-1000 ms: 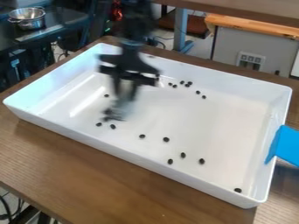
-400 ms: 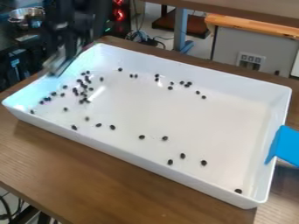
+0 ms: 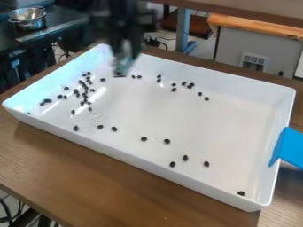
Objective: Sweep into pile
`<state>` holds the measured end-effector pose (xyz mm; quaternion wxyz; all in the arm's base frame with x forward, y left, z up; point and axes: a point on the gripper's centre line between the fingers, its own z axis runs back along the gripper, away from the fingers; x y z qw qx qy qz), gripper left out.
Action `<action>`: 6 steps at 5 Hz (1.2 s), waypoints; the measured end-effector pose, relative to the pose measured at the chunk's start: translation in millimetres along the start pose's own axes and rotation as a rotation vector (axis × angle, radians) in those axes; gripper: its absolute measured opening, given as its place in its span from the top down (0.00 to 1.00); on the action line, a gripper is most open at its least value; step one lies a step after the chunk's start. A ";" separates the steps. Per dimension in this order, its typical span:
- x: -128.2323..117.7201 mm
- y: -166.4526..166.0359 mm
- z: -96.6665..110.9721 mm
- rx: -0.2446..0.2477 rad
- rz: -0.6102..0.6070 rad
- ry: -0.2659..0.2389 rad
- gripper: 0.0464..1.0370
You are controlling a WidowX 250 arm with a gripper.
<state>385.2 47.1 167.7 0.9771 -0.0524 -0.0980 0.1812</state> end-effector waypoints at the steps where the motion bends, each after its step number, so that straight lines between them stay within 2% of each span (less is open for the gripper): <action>1: -19.8 -42.9 -12.4 0.006 -0.015 -0.025 0.68; 2: -48.4 -85.5 -21.8 0.011 -0.042 -0.033 0.68; 3: -76.4 -129.5 -21.8 0.003 -0.064 -0.033 0.68; 4: -98.4 -169.0 -29.6 0.018 -0.072 -0.013 0.68; 5: -114.0 -194.2 -40.9 0.038 -0.102 -0.012 0.68; 6: -121.6 -196.3 -50.2 0.053 -0.134 -0.026 0.68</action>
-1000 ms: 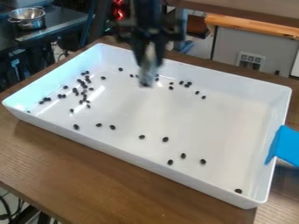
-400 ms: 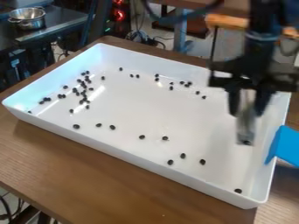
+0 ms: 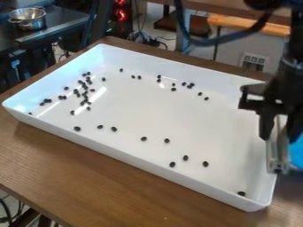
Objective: Sweep into pile
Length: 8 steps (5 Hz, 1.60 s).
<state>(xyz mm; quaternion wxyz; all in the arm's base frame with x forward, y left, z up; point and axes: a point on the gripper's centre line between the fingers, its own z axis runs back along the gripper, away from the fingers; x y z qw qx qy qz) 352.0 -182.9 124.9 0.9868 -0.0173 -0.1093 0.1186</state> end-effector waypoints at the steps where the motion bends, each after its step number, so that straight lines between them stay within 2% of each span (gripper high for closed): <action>1: -1.6 2.1 -2.1 -0.002 -0.024 -0.009 0.68; 2: -5.2 0.3 -2.2 -0.018 -0.038 0.014 0.68; 3: -3.0 4.5 1.9 -0.040 -0.024 0.061 0.68; 4: 2.8 6.8 13.3 -0.081 -0.023 0.056 0.68; 5: 2.2 10.4 10.7 -0.083 -0.044 0.054 0.68; 6: -4.3 17.5 -2.7 -0.050 -0.069 0.054 0.68; 8: -15.5 22.2 -13.1 -0.027 -0.143 0.056 0.68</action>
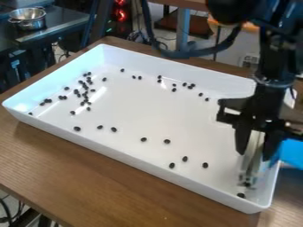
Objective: Sweep into pile
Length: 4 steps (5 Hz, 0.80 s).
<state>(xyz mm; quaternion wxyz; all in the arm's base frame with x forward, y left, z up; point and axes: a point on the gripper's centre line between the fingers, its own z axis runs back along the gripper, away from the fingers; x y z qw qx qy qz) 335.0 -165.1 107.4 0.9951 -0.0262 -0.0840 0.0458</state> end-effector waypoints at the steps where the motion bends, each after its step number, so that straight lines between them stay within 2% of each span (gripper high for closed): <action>1: -0.7 2.4 12.6 -0.015 -0.011 -0.039 0.68; 4: -1.5 11.4 -3.0 0.019 -0.016 -0.082 0.68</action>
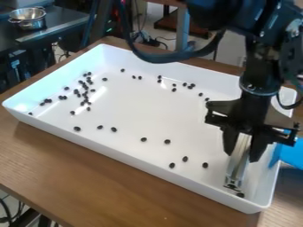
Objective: Sweep into pile
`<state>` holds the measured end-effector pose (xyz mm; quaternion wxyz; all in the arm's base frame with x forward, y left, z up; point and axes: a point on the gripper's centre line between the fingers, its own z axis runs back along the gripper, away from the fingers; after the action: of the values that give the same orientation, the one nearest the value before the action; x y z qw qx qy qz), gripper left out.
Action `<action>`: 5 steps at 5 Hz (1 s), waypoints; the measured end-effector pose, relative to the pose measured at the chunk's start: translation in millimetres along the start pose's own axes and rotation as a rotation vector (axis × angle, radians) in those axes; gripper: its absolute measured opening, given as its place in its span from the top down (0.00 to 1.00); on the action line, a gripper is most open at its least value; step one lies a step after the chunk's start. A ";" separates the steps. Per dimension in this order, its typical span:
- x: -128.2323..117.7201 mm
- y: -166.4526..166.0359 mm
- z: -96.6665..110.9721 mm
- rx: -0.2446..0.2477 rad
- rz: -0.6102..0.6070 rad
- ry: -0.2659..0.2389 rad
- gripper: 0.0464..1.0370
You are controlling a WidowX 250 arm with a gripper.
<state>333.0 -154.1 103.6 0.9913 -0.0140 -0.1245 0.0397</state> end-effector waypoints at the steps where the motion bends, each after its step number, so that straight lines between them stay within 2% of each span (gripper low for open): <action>1: -6.7 -5.0 -4.7 0.003 -0.012 -0.004 0.68; 4: -10.8 -6.1 -10.4 0.009 -0.010 -0.025 0.68; 5: -7.1 7.5 -11.1 0.008 -0.021 -0.035 0.68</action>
<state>328.4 -147.4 90.8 0.9894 -0.0081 -0.1416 0.0302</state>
